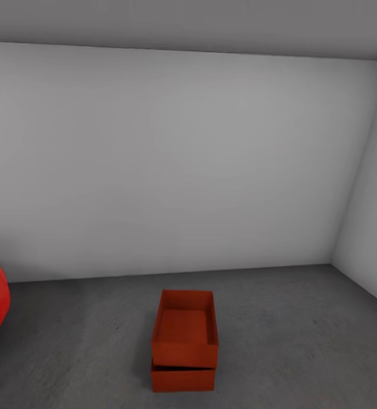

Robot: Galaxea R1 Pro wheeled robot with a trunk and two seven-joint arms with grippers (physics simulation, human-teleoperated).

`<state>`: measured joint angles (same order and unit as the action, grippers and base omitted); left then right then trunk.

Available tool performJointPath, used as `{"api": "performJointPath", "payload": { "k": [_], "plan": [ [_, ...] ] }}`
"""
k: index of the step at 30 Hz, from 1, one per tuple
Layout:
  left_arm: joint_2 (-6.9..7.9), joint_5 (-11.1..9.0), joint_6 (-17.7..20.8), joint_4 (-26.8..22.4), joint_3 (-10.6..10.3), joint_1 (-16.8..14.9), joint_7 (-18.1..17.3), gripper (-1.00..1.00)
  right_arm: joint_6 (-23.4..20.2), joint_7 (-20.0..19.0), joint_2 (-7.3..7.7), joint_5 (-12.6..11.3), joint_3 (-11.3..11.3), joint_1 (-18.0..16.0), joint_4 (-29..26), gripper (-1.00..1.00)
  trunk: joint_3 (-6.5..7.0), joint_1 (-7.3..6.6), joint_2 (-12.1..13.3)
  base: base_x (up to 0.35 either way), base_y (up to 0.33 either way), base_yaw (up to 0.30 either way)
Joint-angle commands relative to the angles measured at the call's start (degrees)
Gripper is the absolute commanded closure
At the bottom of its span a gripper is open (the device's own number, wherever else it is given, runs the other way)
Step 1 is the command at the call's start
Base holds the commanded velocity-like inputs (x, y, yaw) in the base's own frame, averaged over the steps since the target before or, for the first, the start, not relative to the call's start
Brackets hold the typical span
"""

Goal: Move the two storage containers from the living room to the garage. In the garage, place one container on the floor and stack the other container on top of it (either order is fine).

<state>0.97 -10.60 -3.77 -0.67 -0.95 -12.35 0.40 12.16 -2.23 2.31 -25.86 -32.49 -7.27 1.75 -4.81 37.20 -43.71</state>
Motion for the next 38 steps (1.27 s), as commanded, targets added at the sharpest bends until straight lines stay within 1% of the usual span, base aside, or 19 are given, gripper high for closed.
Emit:
{"api": "performJointPath", "payload": {
  "k": [1, 12, 19, 38],
  "plan": [
    [0.0, -0.39, -0.18, 0.05, -0.12, -0.05, 0.04, -1.0, 0.32, -0.23, -0.03, -0.59, -0.47, -0.07, 0.18, -1.0, 0.0, 0.01, -0.07, 0.0, 0.0, 0.0],
    [0.0, -0.39, -0.18, 0.05, -0.11, -0.05, 0.04, -1.0, 0.29, -0.26, 0.06, -0.43, -0.53, -0.06, 0.14, -1.0, 0.84, 0.01, -0.07, 0.0, 0.0, 0.0],
    [0.0, -0.39, -0.19, 0.05, -0.14, -0.05, 0.04, -1.0, 0.08, -0.24, 0.35, 0.07, -0.99, -0.11, 0.1, -1.0, 0.9, 0.01, -0.07, 0.0, 0.0, 0.0],
    [0.0, -0.39, -0.19, 0.05, -0.12, -0.05, 0.04, -1.0, 0.11, -0.06, 0.48, 0.18, -1.23, -0.11, 0.03, -1.0, 0.9, 0.01, -0.07, 0.0, 0.0, 0.0]
  ]
}}
